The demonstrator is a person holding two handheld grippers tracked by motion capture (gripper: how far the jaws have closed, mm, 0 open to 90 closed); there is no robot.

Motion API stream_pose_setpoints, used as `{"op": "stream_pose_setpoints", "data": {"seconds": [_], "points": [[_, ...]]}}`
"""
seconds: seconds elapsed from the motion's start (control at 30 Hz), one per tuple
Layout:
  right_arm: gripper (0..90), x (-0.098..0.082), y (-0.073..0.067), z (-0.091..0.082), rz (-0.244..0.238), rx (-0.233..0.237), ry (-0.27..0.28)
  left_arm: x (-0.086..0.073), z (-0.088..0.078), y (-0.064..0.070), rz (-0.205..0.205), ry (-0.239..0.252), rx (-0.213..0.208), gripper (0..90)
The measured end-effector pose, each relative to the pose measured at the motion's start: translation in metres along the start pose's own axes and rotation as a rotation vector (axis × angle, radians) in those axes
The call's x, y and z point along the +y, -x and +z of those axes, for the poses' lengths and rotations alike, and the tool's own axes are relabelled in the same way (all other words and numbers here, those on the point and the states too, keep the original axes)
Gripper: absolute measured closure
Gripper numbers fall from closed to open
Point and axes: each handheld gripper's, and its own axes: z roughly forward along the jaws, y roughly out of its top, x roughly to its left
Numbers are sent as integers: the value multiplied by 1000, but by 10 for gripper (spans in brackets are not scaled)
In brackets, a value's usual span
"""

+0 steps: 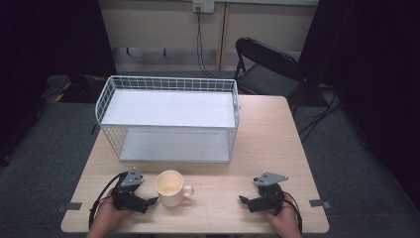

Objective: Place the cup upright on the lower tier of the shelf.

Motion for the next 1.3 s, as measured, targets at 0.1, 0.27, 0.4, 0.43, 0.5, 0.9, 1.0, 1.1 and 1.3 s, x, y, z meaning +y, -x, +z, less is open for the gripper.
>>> {"op": "stream_pose_setpoints", "data": {"seconds": [0.1,0.27,0.4,0.43,0.5,0.9,1.0,1.1,1.3], "points": [[124,0,0,0,0,-1,0,1,0,0,2,-9,0,2],[123,0,0,0,1,-1,0,3,-6,-3,-36,-16,37,129],[124,0,0,0,0,0,0,2,-9,-6,-44,-14,19,157],[124,0,0,0,0,0,0,1,-10,-6,-48,-14,13,162],[124,0,0,0,1,0,0,2,-12,-6,-46,-11,13,170],[124,0,0,0,1,0,0,13,-25,-5,-87,55,16,227],[124,0,0,0,1,0,0,15,-28,-4,-94,79,10,224],[124,0,0,0,1,0,0,17,-29,-3,-99,96,6,220],[124,0,0,0,1,0,0,22,-33,0,-78,116,0,227]]}}
